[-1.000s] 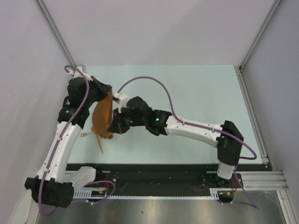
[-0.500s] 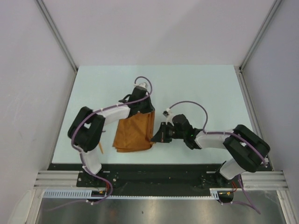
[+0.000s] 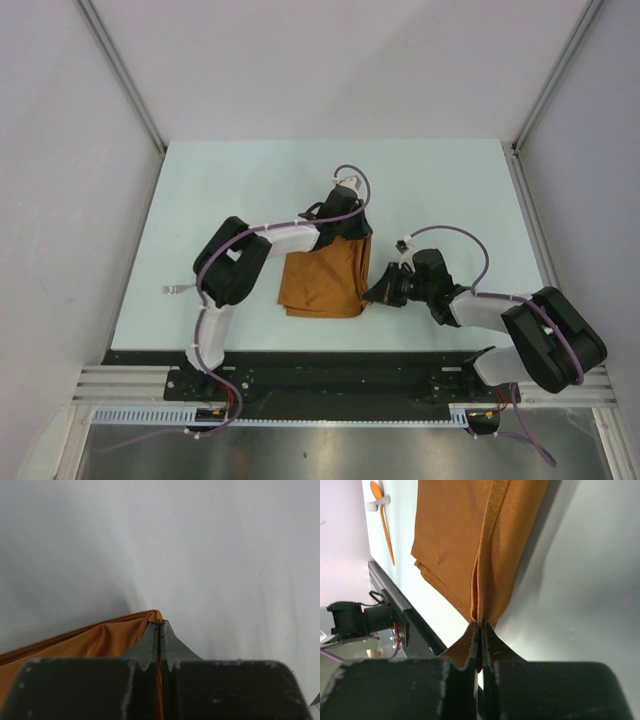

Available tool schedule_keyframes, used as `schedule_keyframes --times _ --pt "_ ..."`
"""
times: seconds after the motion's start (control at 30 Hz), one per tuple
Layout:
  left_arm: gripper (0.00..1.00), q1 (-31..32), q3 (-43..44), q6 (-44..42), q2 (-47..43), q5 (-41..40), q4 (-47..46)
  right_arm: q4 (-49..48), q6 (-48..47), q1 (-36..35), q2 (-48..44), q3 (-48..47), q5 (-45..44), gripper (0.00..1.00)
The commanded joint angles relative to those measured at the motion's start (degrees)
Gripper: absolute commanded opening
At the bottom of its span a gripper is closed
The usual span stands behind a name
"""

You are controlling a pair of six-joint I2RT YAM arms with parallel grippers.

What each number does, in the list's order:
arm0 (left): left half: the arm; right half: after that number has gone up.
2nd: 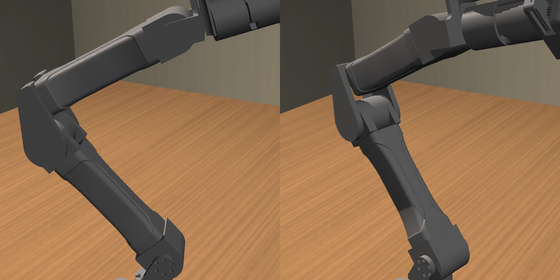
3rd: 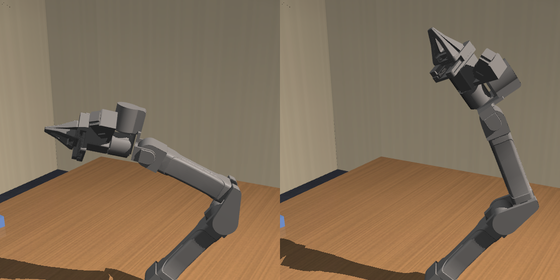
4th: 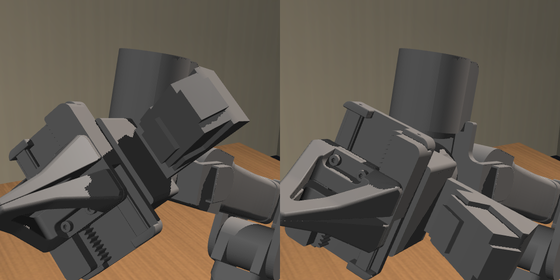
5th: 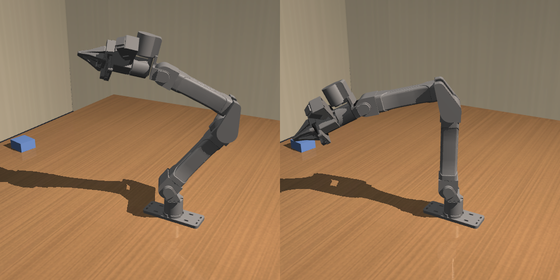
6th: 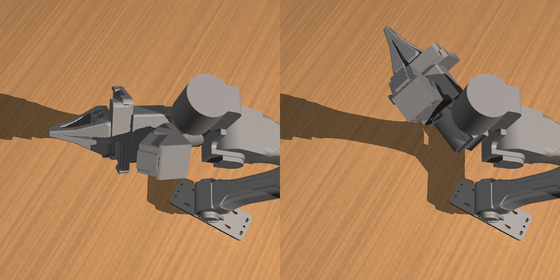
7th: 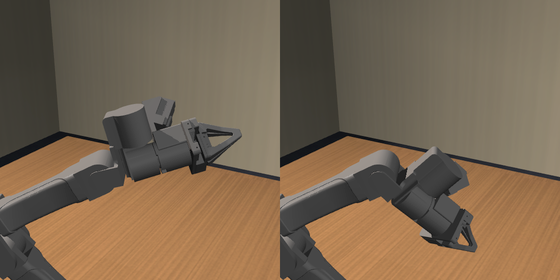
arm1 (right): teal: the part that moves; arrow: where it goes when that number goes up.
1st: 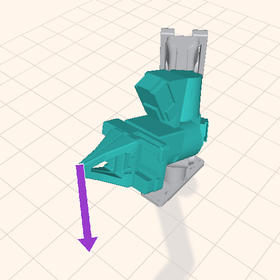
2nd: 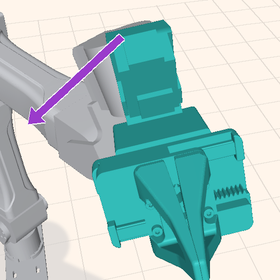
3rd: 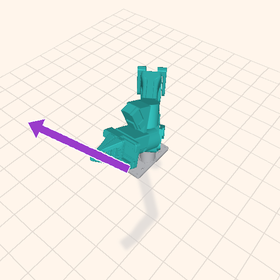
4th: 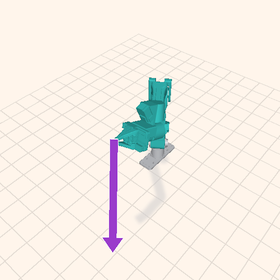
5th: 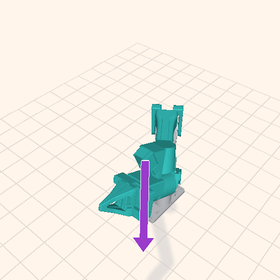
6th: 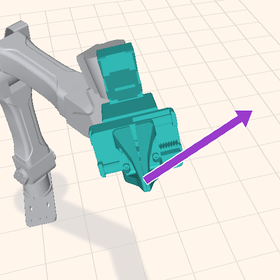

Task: Fold the napkin into a case and place the utensils inside
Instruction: Turn over the upper triangle folded napkin at the center of the board, then smooth out the lower triangle-folded napkin at the center of the board.

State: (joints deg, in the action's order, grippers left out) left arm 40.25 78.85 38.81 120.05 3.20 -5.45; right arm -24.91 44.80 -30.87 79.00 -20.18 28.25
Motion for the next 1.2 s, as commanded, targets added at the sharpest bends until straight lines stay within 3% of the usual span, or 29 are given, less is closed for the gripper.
schedule_keyframes --times 0.0,0.13,0.17,0.23,0.3,0.37,0.53,0.73,0.8,0.83,0.87,0.97,1.17 --pt "0.02 0.2 8.1 -2.0 2.3 -4.1 -7.5 8.6 -2.8 0.6 -4.2 1.5 6.3 0.06" --pt "0.3 1.6 11.2 -4.0 3.1 -3.9 -5.5 19.3 -4.3 2.1 -8.9 0.3 0.7 0.34" --pt "0.46 1.8 12.2 -4.8 3.0 -3.8 -4.3 24.3 -4.7 2.5 -9.9 -0.5 -0.4 0.43" --pt "0.57 1.8 15.4 -5.7 2.6 -2.2 0.2 30.7 -5.5 3.5 -12.2 -2.0 -4.7 0.57" --pt "0.66 1.9 17.1 -6.1 1.0 -1.1 3.1 37.4 -5.5 4.8 -15.8 -3.5 -8.3 0.66" --pt "0.9 1.9 18.2 -7.0 -0.6 1.4 5.0 42.6 -5.6 7.0 -17.7 -5.4 -10.5 0.69" --pt "0.91 1.8 19.4 -9.4 -7.4 -1.3 17.7 44.0 -8.4 15.3 -12.7 -14.0 -10.1 0.75" --pt "0.58 3.3 0.7 -10.5 -20.1 0.2 16.2 36.2 -10.6 21.7 0.4 -24.3 -4.2 0.62" --pt "0.6 5.4 -7.1 -9.9 -23.0 -0.2 12.8 33.9 -11.5 22.7 6.3 -27.2 -2.2 0.6" --pt "0.72 6.3 -9.0 -9.6 -24.0 -0.2 11.4 33.5 -12.1 22.8 8.6 -30.7 -2.2 0.6" --pt "0.76 7.5 -10.2 -9.7 -24.9 -2.4 10.9 32.9 -12.3 22.9 10.6 -31.9 -2.5 0.58" --pt "0.77 12.1 -11.4 -9.6 -23.5 -7.2 11.0 29.7 -11.7 23.1 17.8 -35.9 -1.3 0.42" --pt "0.77 18.1 -5.6 -9.5 -17.2 -14.8 16.8 27.9 -11.9 23.1 25.9 -41.0 0.3 0.27"
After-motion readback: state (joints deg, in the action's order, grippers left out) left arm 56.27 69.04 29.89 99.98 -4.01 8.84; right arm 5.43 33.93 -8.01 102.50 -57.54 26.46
